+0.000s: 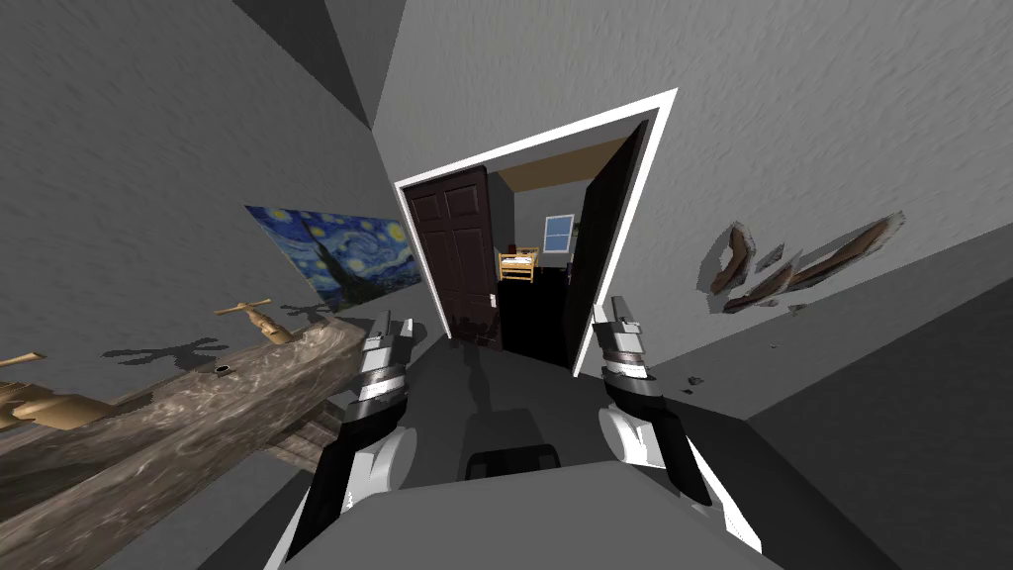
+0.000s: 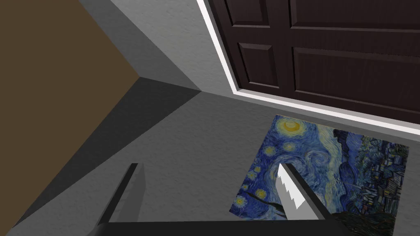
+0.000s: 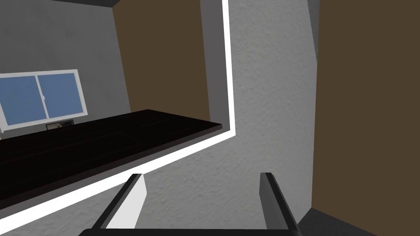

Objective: Push the door open

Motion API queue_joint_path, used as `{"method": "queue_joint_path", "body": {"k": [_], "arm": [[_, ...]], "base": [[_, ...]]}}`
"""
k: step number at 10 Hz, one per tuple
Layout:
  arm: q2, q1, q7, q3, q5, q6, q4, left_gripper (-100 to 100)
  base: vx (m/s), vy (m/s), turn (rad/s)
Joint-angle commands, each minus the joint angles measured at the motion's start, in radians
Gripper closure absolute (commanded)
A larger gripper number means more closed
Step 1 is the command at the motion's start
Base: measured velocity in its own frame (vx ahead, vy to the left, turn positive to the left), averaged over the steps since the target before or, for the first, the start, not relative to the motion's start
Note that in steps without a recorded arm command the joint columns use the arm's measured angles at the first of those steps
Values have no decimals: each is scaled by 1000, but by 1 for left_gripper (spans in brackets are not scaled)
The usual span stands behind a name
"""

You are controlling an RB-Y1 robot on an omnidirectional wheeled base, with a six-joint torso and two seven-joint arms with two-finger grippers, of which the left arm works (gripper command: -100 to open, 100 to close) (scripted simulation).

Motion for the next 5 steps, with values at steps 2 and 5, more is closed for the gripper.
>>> {"method": "queue_joint_path", "body": {"k": [2, 5], "arm": [[9, -17, 8, -7, -5, -11, 45, -100], [25, -51, 25, -19, -14, -33, 133, -100]], "base": [[97, 11, -5], [141, 12, -6]]}}
